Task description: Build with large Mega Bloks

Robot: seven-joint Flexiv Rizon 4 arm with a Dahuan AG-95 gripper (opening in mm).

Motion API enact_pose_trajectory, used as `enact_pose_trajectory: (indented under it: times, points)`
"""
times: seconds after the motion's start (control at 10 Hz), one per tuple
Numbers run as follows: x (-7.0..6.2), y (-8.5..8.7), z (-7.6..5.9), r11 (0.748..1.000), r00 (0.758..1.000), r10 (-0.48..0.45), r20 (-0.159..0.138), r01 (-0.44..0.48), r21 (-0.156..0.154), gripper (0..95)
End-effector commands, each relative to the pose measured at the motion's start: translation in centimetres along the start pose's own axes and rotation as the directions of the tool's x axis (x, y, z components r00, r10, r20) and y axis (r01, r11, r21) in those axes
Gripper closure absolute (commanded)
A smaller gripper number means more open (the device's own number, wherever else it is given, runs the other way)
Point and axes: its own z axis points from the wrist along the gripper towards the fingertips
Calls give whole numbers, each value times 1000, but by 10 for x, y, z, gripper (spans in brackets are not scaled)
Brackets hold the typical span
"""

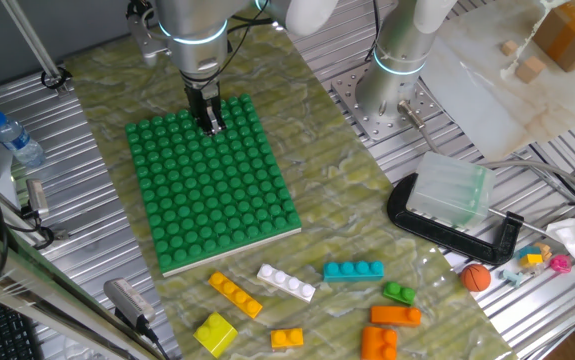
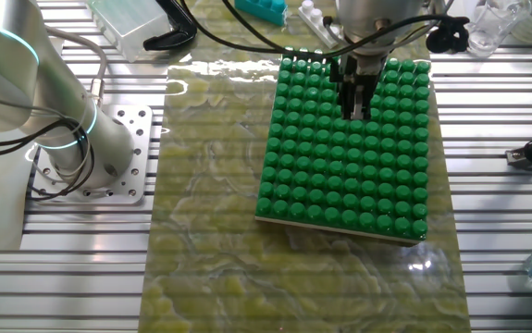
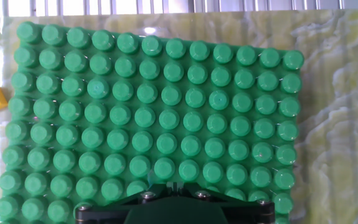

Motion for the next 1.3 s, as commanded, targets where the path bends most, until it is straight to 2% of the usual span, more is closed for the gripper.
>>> enact_pose_trajectory:
  times: [0.1, 0.5, 0.7, 0.8, 0.9, 1.0, 1.2, 1.3]
  points:
    - [0, 0, 0, 1000, 1000, 5, 4, -5, 0, 950]
    - [0, 0, 0, 1000, 1000, -9, -6, 9, -1, 950]
    - [0, 0, 0, 1000, 1000, -10, 3, 10, 1, 950]
    - [0, 1, 0, 999, 999, -42, -27, 42, 7, 950]
    - [0, 1, -1, 998, 998, -63, -27, 63, 19, 950]
    - [0, 1, -1, 989, 989, -146, -24, 147, 17, 950]
    - [0, 1, -1, 986, 986, -162, -26, 163, 22, 950]
    - [1, 1, -2, 971, 971, -236, -30, 237, 34, 950]
